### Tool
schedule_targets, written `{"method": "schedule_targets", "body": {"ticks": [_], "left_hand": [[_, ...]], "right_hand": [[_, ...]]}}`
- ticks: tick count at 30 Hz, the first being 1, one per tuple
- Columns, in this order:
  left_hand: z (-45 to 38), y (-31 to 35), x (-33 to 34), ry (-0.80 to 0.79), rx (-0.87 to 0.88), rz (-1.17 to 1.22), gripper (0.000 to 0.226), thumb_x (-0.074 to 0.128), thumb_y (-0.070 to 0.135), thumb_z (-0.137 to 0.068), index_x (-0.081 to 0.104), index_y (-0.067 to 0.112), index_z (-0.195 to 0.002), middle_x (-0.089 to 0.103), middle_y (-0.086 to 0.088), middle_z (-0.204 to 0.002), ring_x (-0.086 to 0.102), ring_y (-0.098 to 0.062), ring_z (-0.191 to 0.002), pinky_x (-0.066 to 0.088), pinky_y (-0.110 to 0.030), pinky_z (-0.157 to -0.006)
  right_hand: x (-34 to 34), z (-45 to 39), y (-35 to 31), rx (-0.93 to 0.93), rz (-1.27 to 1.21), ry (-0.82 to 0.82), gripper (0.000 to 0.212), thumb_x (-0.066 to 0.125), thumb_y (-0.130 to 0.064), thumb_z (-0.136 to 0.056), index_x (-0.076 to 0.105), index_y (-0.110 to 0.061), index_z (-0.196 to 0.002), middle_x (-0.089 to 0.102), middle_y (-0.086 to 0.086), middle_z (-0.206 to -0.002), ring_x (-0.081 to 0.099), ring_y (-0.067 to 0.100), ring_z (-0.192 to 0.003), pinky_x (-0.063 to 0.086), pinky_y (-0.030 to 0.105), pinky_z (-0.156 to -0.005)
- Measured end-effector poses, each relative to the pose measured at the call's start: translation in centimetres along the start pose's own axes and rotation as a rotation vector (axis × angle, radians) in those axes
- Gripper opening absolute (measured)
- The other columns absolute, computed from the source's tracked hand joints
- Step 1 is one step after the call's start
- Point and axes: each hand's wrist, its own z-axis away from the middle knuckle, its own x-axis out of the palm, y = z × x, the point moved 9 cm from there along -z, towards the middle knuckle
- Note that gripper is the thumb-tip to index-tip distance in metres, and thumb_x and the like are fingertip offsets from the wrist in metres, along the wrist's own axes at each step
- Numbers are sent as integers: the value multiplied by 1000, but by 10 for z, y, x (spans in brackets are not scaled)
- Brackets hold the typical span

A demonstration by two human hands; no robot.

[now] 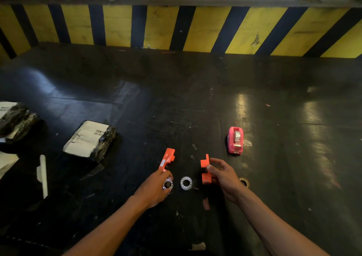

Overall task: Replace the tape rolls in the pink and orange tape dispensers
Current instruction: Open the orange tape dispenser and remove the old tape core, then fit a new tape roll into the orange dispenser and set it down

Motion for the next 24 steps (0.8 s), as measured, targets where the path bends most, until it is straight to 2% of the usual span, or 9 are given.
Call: {"method": "schedule_targets", "body": {"ticks": [2,4,7,9,12,16,20,22,24], "left_hand": [[0,2,-1,-3,16,-23,37,72,27,-90,58,29,-125,50,4,-141,53,-12,-125,49,-33,-105],[2,4,-2,7,20,-38,44,73,30,-90,56,28,-130,45,5,-143,49,-14,-129,47,-33,-108],[5,13,-4,70,42,-72,48,70,36,-92,51,29,-136,43,3,-143,50,-13,-127,49,-30,-104],[5,24,-1,76,75,-78,53,69,36,-92,47,30,-140,42,2,-143,51,-12,-125,50,-30,-102],[0,39,8,21,92,-96,66,70,37,-91,38,31,-149,39,2,-144,50,-13,-127,50,-32,-105],[-14,56,22,-121,94,-173,70,68,43,-91,35,29,-152,37,-1,-152,43,-19,-137,46,-39,-110],[-24,58,24,-180,67,-160,56,69,34,-92,47,27,-143,48,-2,-143,52,-18,-127,50,-38,-105],[-28,53,20,-149,21,-20,43,71,31,-90,53,26,-129,55,-1,-130,59,-14,-113,54,-34,-98],[-30,44,16,-83,-54,195,33,74,29,-88,53,27,-113,61,1,-114,64,-11,-98,57,-29,-83]], "right_hand": [[-2,0,-1,-4,1,5,29,67,-12,-96,63,-19,-124,72,15,-118,70,27,-97,60,37,-69],[-4,-2,1,-1,9,18,31,67,-13,-96,63,-19,-125,72,14,-119,70,28,-100,60,41,-75],[-7,-2,2,10,38,28,31,68,-15,-96,63,-21,-126,71,13,-120,68,29,-105,58,47,-88],[-8,0,2,20,38,28,29,66,-14,-96,63,-23,-124,72,13,-119,68,29,-105,58,46,-86],[-7,3,2,26,31,23,28,65,-13,-97,62,-23,-123,72,13,-116,69,30,-103,59,43,-81],[-8,1,4,32,68,27,30,67,-15,-96,62,-23,-125,71,13,-118,68,32,-106,57,54,-96],[-10,3,3,39,91,39,32,67,-16,-96,61,-24,-126,71,12,-119,66,34,-112,54,58,-101],[-10,5,2,41,80,35,33,67,-16,-96,61,-24,-127,70,13,-120,66,34,-112,55,56,-100],[-8,7,3,52,60,23,31,66,-15,-96,61,-23,-126,70,13,-119,66,33,-110,57,53,-98]]}}
